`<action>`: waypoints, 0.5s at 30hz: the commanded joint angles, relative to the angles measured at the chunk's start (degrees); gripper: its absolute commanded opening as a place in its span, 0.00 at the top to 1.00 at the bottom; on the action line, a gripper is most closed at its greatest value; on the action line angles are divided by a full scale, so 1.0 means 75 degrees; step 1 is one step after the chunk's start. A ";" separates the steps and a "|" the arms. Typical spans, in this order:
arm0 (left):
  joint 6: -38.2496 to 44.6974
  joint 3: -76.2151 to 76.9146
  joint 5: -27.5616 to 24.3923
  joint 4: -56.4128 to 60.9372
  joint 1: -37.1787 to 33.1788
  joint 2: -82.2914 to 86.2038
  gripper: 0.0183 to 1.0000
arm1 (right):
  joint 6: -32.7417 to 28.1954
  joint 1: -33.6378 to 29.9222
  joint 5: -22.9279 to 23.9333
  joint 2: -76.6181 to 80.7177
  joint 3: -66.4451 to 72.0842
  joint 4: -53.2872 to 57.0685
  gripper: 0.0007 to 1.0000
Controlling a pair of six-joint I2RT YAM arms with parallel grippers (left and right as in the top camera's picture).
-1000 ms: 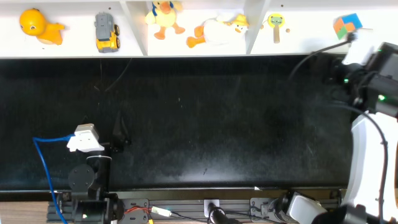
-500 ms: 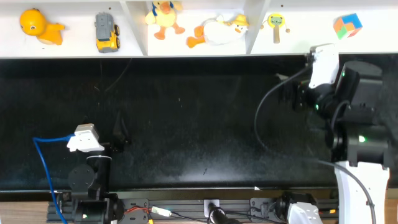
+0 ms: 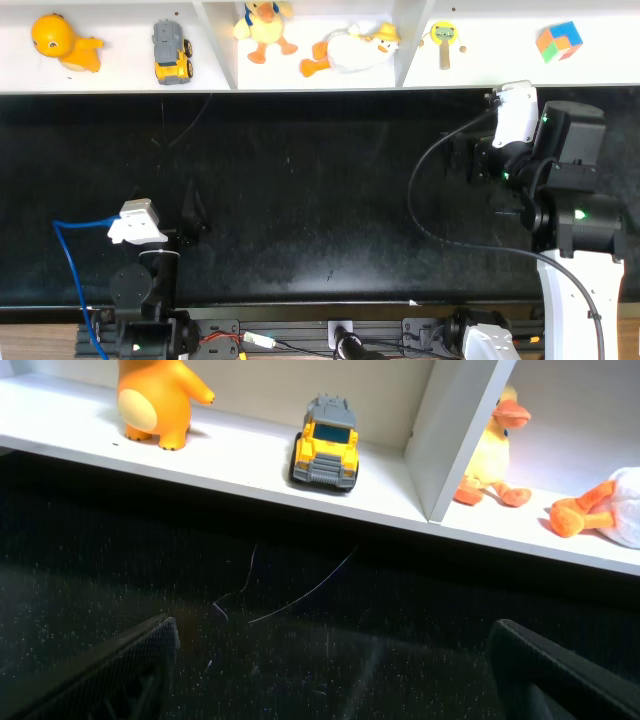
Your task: Store Toys
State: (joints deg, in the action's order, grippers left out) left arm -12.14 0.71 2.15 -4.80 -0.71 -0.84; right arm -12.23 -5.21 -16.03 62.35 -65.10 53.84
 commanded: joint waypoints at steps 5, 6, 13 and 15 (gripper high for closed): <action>-0.0189 -0.0032 -0.0076 0.0003 0.0061 0.0090 0.00 | 0.0035 0.0050 0.0064 -0.0044 -0.0038 -0.0006 0.01; -0.0189 -0.0032 -0.0076 0.0003 0.0061 0.0090 0.00 | 0.0035 0.0050 0.0064 -0.0187 -0.0038 -0.0009 0.00; -0.0189 -0.0032 -0.0076 0.0003 0.0061 0.0090 0.00 | 0.0035 0.0050 0.0064 -0.1594 -0.0038 -0.0006 0.01; -0.0189 -0.0032 -0.0076 0.0003 0.0061 0.0090 0.00 | 0.0035 0.0050 0.0067 -0.2087 -0.0038 -0.0006 0.01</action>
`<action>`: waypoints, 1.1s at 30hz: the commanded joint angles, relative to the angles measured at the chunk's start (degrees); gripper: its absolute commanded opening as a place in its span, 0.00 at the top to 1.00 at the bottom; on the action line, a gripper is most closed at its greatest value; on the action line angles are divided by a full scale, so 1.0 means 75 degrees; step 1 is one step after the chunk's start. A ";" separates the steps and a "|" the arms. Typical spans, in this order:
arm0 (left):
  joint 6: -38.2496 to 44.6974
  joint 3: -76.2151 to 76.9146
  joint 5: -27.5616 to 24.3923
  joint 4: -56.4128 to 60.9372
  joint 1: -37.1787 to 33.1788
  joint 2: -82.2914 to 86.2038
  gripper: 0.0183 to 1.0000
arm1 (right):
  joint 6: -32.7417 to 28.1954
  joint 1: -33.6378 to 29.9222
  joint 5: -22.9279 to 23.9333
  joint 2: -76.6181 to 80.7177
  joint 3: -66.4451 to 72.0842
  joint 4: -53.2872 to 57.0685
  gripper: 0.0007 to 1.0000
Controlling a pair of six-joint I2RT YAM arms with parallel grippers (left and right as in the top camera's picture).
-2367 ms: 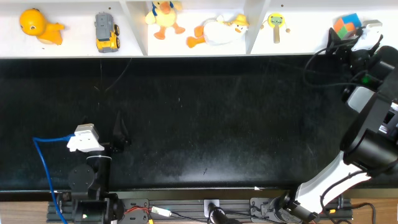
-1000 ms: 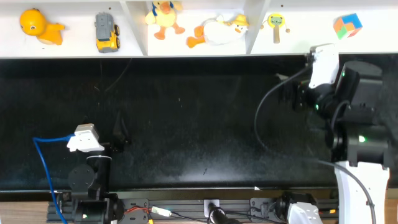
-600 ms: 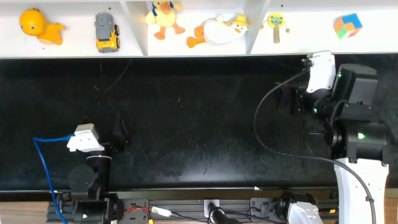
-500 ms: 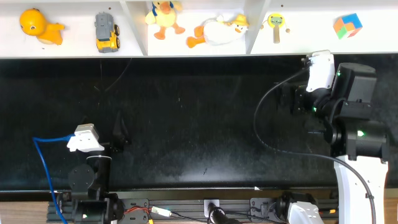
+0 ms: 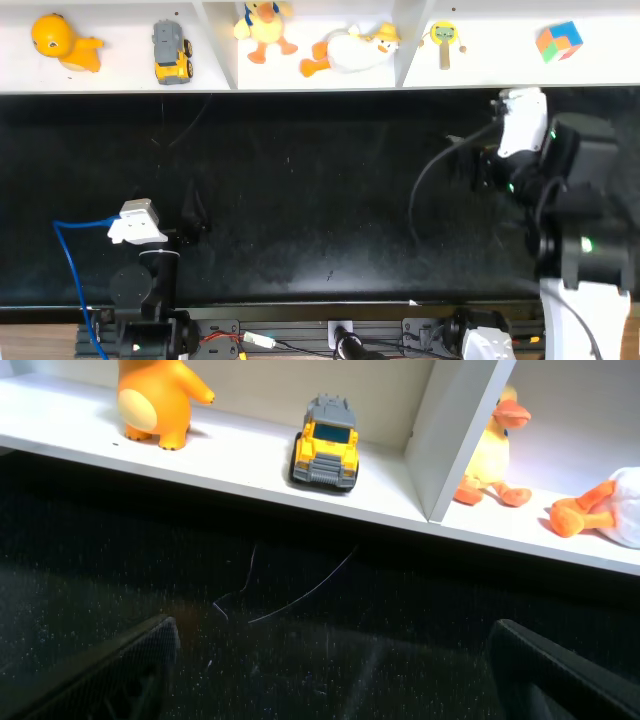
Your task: Store Toys
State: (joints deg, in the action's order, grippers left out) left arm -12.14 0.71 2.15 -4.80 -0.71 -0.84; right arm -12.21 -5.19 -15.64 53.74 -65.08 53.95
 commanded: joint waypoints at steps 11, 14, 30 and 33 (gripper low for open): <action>-0.0189 -0.0032 -0.0076 0.0003 0.0061 0.0090 0.00 | 0.0032 0.0108 0.0236 -0.2856 0.0283 0.0041 0.01; -0.0189 -0.0032 -0.0076 0.0003 0.0061 0.0090 0.00 | 0.0102 0.0297 0.0236 -0.3465 0.1131 -0.0213 0.00; -0.0189 -0.0032 -0.0076 0.0003 0.0061 0.0090 0.00 | 0.5409 0.1259 0.1693 -0.7166 0.6866 -0.3404 0.00; -0.0189 -0.0032 -0.0076 0.0003 0.0061 0.0090 0.00 | 0.5400 0.1300 0.1667 -0.7146 0.7294 -0.3905 0.00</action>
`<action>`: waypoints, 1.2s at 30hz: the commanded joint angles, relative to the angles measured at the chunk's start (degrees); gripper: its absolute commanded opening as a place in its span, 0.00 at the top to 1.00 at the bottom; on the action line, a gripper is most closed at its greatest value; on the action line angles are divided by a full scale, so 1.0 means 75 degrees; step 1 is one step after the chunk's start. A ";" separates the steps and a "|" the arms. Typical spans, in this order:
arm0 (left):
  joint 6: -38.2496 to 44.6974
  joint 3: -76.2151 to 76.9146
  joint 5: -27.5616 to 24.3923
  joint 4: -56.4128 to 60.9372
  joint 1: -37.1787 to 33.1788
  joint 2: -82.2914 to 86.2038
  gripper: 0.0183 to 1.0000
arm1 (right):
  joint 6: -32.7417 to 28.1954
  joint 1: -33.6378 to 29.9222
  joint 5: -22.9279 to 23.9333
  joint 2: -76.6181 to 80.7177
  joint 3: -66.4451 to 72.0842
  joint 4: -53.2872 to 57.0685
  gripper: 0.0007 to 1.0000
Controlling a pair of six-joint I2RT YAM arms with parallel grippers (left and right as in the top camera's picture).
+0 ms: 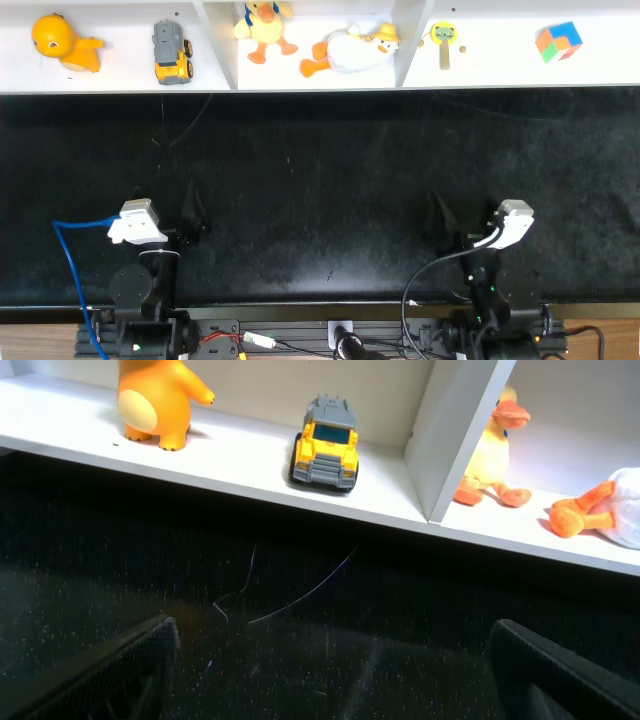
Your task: Store Toys
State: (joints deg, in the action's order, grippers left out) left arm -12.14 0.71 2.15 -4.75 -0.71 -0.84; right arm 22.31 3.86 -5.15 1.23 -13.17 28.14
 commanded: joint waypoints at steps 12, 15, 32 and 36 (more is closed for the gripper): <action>-0.0189 -0.0032 -0.0076 -0.0003 0.0061 0.0090 0.00 | -0.0082 0.0096 0.0189 -0.0146 0.1064 -0.1504 0.00; -0.0189 -0.0032 -0.0076 -0.0003 0.0061 0.0090 0.00 | -0.0090 0.0096 0.0172 -0.0146 0.1067 -0.1507 0.00; -0.0189 -0.0032 -0.0076 -0.0003 0.0061 0.0090 0.00 | -0.0087 0.0085 0.0242 -0.0143 0.1722 -0.3203 0.00; -0.0189 -0.0032 -0.0076 -0.0003 0.0061 0.0090 0.00 | -0.0087 0.0085 0.0245 -0.0140 0.1722 -0.3197 0.00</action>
